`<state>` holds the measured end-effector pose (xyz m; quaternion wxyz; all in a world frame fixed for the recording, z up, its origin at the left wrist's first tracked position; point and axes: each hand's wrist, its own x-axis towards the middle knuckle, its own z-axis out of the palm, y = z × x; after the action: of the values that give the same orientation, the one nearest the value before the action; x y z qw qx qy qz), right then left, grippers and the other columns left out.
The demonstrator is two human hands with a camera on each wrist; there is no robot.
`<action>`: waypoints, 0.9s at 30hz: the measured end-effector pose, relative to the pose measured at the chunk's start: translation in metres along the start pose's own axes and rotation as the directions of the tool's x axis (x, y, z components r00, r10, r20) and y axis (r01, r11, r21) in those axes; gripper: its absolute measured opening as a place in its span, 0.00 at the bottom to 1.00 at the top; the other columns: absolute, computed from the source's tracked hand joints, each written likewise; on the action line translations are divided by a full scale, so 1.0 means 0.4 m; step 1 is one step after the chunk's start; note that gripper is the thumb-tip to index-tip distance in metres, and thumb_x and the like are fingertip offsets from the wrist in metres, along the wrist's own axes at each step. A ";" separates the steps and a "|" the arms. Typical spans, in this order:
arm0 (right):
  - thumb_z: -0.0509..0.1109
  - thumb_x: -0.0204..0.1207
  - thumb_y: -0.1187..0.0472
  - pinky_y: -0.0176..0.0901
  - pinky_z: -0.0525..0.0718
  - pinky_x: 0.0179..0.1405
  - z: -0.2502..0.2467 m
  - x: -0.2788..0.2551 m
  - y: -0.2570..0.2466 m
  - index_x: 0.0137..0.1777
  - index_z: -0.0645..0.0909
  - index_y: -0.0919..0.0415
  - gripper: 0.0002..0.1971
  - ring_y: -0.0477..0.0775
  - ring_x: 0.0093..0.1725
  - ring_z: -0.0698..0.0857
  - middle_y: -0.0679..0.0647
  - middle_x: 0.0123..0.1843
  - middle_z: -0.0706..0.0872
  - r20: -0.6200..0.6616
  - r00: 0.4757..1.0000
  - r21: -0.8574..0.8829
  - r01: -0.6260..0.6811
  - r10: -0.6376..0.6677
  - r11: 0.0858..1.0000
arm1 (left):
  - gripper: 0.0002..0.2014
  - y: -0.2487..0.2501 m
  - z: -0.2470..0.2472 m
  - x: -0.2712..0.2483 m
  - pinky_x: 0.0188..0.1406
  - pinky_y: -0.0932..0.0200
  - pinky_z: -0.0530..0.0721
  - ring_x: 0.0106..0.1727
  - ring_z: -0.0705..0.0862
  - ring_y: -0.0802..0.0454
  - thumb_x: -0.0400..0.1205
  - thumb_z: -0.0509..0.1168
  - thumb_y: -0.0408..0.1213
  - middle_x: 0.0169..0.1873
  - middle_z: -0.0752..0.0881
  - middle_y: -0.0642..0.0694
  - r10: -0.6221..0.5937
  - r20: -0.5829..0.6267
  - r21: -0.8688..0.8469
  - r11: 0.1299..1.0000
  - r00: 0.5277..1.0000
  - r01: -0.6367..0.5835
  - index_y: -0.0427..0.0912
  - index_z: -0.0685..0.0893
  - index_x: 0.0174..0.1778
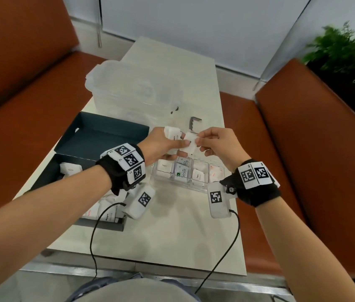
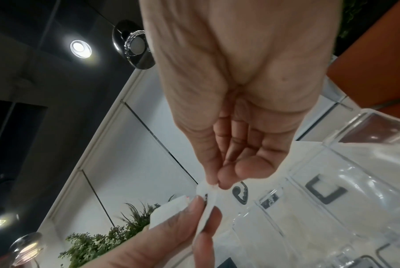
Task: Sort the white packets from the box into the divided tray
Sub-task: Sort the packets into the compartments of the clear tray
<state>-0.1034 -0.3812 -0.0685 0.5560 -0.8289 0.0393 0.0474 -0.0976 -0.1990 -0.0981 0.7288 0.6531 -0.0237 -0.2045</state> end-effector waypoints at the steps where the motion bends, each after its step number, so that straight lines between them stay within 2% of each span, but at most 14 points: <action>1: 0.75 0.72 0.71 0.36 0.82 0.29 -0.002 0.007 0.005 0.46 0.84 0.65 0.05 0.47 0.28 0.82 0.55 0.34 0.87 -0.020 1.000 0.018 -0.013 0.014 1.000 | 0.08 -0.002 -0.005 0.003 0.25 0.66 0.82 0.41 0.92 0.50 0.77 0.75 0.34 0.42 0.92 0.45 0.002 -0.026 -0.001 1.000 1.000 -0.002 0.43 0.86 0.51; 4: 0.74 0.72 0.72 0.37 0.83 0.30 -0.013 0.030 0.031 0.45 0.85 0.63 0.05 0.47 0.29 0.81 0.55 0.34 0.87 -0.095 0.994 0.002 -0.046 0.046 0.999 | 0.04 -0.011 -0.029 0.011 0.25 0.67 0.82 0.37 0.91 0.53 0.79 0.73 0.34 0.39 0.92 0.44 -0.001 -0.094 -0.006 1.000 0.996 0.000 0.43 0.86 0.48; 7: 0.70 0.74 0.72 0.35 0.83 0.30 -0.027 0.045 0.078 0.49 0.87 0.64 0.07 0.46 0.29 0.81 0.54 0.36 0.87 -0.120 0.989 -0.224 -0.113 0.088 0.968 | 0.04 -0.022 -0.052 0.012 0.26 0.66 0.82 0.35 0.90 0.53 0.79 0.72 0.33 0.40 0.91 0.42 -0.024 -0.134 -0.019 1.000 0.991 0.022 0.42 0.86 0.48; 9: 0.67 0.76 0.72 0.34 0.82 0.31 -0.029 0.047 0.114 0.50 0.87 0.67 0.08 0.46 0.30 0.80 0.56 0.38 0.87 -0.107 0.987 -0.396 -0.150 0.117 0.906 | 0.04 -0.028 -0.063 0.010 0.26 0.66 0.83 0.35 0.90 0.53 0.79 0.72 0.33 0.40 0.91 0.43 -0.036 -0.145 -0.021 0.999 0.989 0.033 0.42 0.86 0.48; 11: 0.66 0.78 0.70 0.37 0.84 0.36 -0.026 0.047 0.148 0.50 0.87 0.69 0.08 0.47 0.31 0.81 0.60 0.41 0.88 -0.113 0.985 -0.510 -0.168 0.129 0.843 | 0.03 -0.034 -0.068 0.008 0.25 0.66 0.82 0.35 0.90 0.52 0.79 0.72 0.33 0.38 0.91 0.43 -0.038 -0.147 -0.022 0.999 0.988 0.035 0.42 0.86 0.48; 15: 0.66 0.78 0.70 0.45 0.87 0.49 -0.014 0.045 0.190 0.48 0.87 0.72 0.09 0.55 0.40 0.84 0.65 0.47 0.90 -0.116 0.982 -0.564 -0.188 0.147 0.804 | 0.03 -0.041 -0.068 0.006 0.25 0.66 0.82 0.36 0.90 0.52 0.80 0.72 0.32 0.37 0.91 0.44 -0.038 -0.132 0.006 0.999 0.991 0.039 0.43 0.86 0.46; 20: 0.66 0.77 0.71 0.41 0.83 0.44 0.016 0.044 0.217 0.48 0.88 0.69 0.08 0.59 0.47 0.88 0.63 0.50 0.90 -0.117 0.985 -0.650 -0.171 0.125 0.740 | 0.03 -0.035 -0.055 0.006 0.25 0.66 0.82 0.37 0.91 0.53 0.80 0.71 0.32 0.37 0.92 0.45 -0.044 -0.113 0.025 0.999 0.993 0.047 0.44 0.86 0.46; 24: 0.66 0.77 0.72 0.47 0.85 0.51 0.032 0.038 0.232 0.55 0.84 0.63 0.10 0.61 0.50 0.86 0.60 0.58 0.84 -0.095 0.986 -0.748 -0.163 0.139 0.644 | 0.03 -0.028 -0.043 0.001 0.26 0.66 0.82 0.37 0.91 0.53 0.80 0.71 0.33 0.38 0.92 0.45 -0.049 -0.101 0.032 0.998 0.994 0.052 0.44 0.86 0.47; 27: 0.69 0.75 0.70 0.50 0.85 0.50 0.033 0.034 0.232 0.55 0.83 0.58 0.11 0.59 0.51 0.85 0.57 0.58 0.82 -0.057 0.993 -0.783 -0.107 0.101 0.612 | 0.03 -0.024 -0.039 -0.002 0.26 0.66 0.83 0.38 0.91 0.53 0.80 0.72 0.33 0.39 0.92 0.44 -0.059 -0.099 0.028 0.998 0.993 0.063 0.44 0.86 0.47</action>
<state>-0.1015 -0.4043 -0.1606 0.1345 -0.9848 0.0648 0.0890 -0.0962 -0.1844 -0.1094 0.7121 0.6741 0.0288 -0.1941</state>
